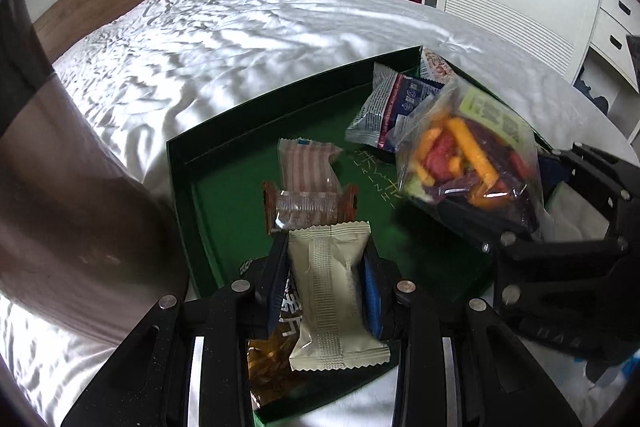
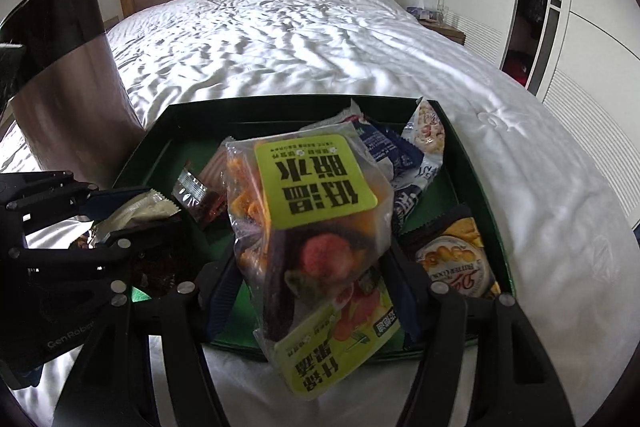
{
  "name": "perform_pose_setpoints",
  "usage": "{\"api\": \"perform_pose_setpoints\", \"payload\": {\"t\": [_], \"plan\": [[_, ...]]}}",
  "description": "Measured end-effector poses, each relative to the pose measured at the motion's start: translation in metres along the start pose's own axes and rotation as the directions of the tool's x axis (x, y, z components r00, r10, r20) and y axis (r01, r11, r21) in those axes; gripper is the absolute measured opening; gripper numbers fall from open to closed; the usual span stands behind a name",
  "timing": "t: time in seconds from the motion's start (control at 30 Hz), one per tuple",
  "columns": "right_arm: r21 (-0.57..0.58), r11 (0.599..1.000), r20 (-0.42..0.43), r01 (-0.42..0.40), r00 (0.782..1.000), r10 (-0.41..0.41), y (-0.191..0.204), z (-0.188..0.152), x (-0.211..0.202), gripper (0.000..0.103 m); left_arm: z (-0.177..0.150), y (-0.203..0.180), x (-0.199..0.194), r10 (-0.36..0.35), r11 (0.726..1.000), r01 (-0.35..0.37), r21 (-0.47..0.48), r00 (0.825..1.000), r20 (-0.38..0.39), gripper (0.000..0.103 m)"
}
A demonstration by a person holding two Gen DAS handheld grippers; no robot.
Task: Organize snacks
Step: 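Lower both snacks into the green tray and open both tools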
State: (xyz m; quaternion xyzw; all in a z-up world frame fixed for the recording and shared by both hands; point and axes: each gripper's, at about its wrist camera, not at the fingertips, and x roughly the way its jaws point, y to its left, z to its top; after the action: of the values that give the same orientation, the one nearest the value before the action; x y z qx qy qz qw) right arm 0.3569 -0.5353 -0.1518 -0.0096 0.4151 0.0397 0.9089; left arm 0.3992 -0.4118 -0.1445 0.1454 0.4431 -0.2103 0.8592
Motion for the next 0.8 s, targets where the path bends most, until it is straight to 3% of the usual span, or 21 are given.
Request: {"api": "perform_pose_setpoints", "payload": {"t": [0.23, 0.63, 0.8], "plan": [[-0.03, 0.999, 0.0, 0.022, 1.0, -0.023, 0.0, -0.001, 0.018, 0.103, 0.005, 0.0, 0.03, 0.062, 0.998, -0.062, 0.006, 0.998, -0.026, 0.029], [-0.004, 0.999, -0.017, 0.043, 0.999, -0.043, -0.005, 0.011, 0.031, 0.103, 0.028, 0.011, 0.048, 0.031, 0.998, -0.035, -0.052, 0.997, -0.075, 0.029], [0.006, 0.999, -0.019, 0.033, 0.999, -0.033, -0.008, 0.011, 0.03, 0.103, 0.026, 0.005, 0.046, 0.06, 0.998, -0.062, -0.028, 0.996, -0.067, 0.03]]}}
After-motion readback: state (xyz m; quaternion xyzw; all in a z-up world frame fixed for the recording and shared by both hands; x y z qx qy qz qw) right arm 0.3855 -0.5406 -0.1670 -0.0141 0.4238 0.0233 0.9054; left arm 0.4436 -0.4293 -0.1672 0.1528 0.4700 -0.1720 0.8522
